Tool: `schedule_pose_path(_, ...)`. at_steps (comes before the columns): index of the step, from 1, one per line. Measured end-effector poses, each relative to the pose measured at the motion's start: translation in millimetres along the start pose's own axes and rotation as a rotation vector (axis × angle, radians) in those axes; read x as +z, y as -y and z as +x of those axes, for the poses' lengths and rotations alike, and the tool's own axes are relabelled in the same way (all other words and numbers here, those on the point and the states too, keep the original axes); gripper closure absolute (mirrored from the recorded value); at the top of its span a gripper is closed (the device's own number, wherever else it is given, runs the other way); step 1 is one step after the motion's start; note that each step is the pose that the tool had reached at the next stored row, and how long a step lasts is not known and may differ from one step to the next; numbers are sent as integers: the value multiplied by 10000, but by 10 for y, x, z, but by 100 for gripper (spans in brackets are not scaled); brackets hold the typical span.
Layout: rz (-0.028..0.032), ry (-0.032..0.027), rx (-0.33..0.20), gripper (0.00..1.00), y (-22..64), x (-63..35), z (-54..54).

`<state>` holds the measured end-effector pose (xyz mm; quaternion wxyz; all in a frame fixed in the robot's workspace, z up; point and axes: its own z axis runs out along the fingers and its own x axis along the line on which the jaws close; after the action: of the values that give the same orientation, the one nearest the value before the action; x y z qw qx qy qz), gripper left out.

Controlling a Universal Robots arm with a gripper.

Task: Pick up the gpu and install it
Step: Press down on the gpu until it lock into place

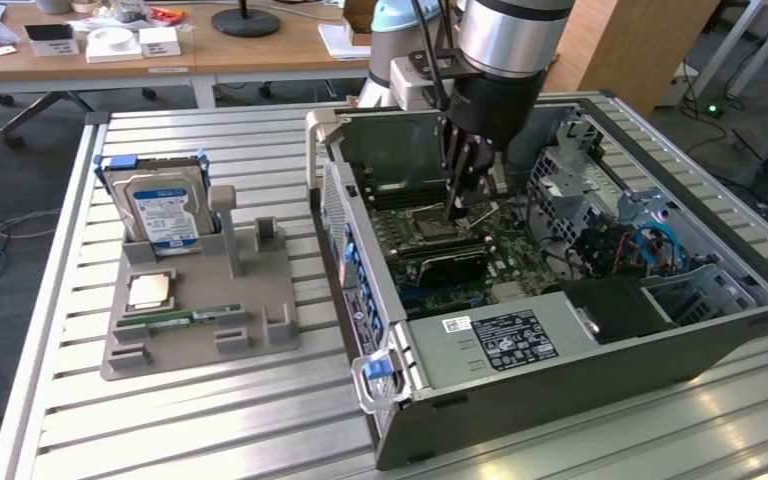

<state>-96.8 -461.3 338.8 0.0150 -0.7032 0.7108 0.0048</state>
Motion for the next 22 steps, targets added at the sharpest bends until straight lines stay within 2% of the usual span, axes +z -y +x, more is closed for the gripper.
schedule_pose_path(1,0,0,0,89,0,0,0)
schedule_pose_path(9,0,0,0,89,1,0,0)
schedule_pose_path(13,0,0,1,89,39,1,-2)
schedule_pose_path(14,0,1,-2,89,40,11,-28)
schedule_pose_path(22,0,-1,0,89,37,133,-26)
